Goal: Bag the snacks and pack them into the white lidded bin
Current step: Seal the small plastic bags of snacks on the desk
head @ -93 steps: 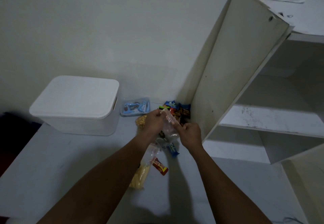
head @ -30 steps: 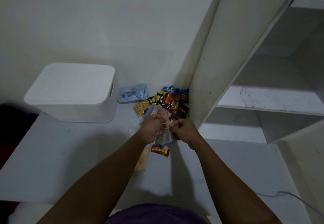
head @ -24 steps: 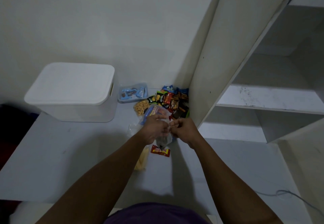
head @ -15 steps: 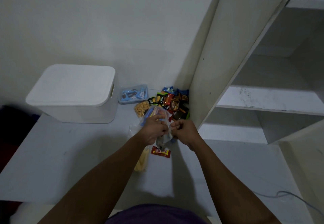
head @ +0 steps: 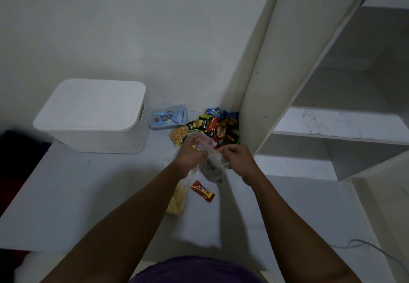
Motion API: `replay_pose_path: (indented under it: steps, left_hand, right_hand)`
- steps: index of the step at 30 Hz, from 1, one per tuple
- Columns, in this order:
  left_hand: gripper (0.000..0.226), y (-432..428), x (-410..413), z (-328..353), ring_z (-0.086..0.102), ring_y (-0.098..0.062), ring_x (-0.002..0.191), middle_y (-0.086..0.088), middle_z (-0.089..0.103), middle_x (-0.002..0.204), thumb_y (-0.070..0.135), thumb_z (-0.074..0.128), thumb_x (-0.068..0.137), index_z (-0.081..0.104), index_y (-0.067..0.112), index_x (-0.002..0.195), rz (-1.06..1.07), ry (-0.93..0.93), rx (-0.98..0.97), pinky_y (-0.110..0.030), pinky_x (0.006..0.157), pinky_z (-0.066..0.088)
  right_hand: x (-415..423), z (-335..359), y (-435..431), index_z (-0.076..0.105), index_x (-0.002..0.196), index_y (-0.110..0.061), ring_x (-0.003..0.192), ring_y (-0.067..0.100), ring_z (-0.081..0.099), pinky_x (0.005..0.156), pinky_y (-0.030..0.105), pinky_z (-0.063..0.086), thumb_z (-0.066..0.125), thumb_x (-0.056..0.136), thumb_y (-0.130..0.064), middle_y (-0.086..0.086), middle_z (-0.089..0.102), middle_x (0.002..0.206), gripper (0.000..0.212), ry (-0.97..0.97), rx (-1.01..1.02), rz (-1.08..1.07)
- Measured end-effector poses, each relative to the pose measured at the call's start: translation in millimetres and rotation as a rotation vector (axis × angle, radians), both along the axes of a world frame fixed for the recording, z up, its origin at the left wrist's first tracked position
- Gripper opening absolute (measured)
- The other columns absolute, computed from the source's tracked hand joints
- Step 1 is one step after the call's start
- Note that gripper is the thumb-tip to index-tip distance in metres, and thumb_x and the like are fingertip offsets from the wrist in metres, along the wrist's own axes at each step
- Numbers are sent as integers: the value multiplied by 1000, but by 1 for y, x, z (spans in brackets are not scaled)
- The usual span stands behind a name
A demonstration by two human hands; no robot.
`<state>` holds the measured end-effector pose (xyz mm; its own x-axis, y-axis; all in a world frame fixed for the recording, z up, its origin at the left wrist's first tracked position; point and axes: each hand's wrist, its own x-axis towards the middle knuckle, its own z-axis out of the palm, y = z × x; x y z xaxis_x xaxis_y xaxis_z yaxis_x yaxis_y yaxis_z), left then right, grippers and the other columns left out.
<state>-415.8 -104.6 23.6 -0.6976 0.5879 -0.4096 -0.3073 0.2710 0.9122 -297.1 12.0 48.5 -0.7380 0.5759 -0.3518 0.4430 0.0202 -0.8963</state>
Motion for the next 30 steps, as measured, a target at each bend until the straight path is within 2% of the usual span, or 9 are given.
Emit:
replay_pose_path:
  steps: [4, 8, 10, 13, 16, 19, 22, 25, 30]
  left_hand:
    - [23, -10, -2, -8, 65, -23, 100, -10, 66, 110, 9, 62, 91, 66, 7, 113, -165, 120, -108, -32, 78, 59]
    - [19, -27, 11, -23, 61, -13, 69, -8, 62, 85, 6, 58, 95, 59, -11, 103, -138, 92, -122, -20, 54, 51]
    - [20, -34, 15, -34, 62, -17, 69, -13, 63, 86, 10, 58, 96, 61, -9, 101, -133, 61, -168, -23, 55, 52]
    - [16, -39, 16, -48, 63, -19, 70, -17, 66, 86, 12, 62, 92, 65, -3, 93, -144, 69, -253, -29, 59, 53]
    - [15, -44, 17, -57, 61, -18, 60, -10, 64, 75, 16, 68, 90, 62, 8, 78, -153, 133, -373, -23, 49, 48]
    - [17, -48, 14, -72, 67, -22, 71, -11, 67, 87, 21, 75, 83, 64, 10, 86, -190, 210, -472, -34, 62, 59]
    - [34, -50, 7, -77, 64, -21, 95, -3, 65, 105, 37, 77, 79, 65, 13, 101, -197, 468, -613, -36, 85, 55]
    - [34, -46, -9, -70, 65, -20, 93, -2, 67, 105, 44, 73, 79, 66, 19, 102, -123, 522, -620, -36, 83, 55]
    - [32, -36, -53, -67, 64, -19, 93, -2, 68, 103, 41, 71, 81, 66, 19, 103, -45, 511, -624, -30, 77, 50]
  right_hand:
    - [-3, 4, 6, 71, 96, -7, 72, 24, 59, 70, 43, 56, 48, 99, -11, 12, 64, 85, 24, 12, -111, -82]
    - [2, -6, -5, 65, 97, -11, 82, 25, 63, 83, 49, 57, 51, 100, -31, 12, 65, 94, 25, 32, -221, -191]
    - [10, -16, -13, 64, 92, -17, 85, 24, 65, 83, 47, 56, 54, 98, -39, 8, 67, 93, 25, -31, -169, -133]
    - [21, -39, -24, 60, 97, -25, 94, 24, 66, 80, 47, 57, 59, 95, -23, 8, 67, 101, 4, -141, -143, -46]
    - [24, -58, -30, 57, 101, -23, 86, 24, 66, 66, 38, 56, 55, 94, -11, 12, 67, 100, 13, -200, -159, -51]
    - [22, -70, -34, 56, 102, -21, 81, 25, 64, 63, 34, 52, 55, 92, -10, 15, 67, 99, 15, -234, -85, -53]
    - [18, -81, -29, 55, 117, -17, 92, 27, 64, 76, 36, 51, 61, 90, -10, 15, 66, 114, 29, -234, 68, -33]
    - [8, -83, -20, 48, 137, -8, 106, 30, 62, 86, 33, 49, 63, 90, -12, 17, 60, 126, 49, -250, 136, -43]
    - [-25, -80, -4, 55, 131, -1, 110, 22, 58, 84, 22, 41, 63, 92, -10, 14, 59, 127, 41, -217, 253, -24]
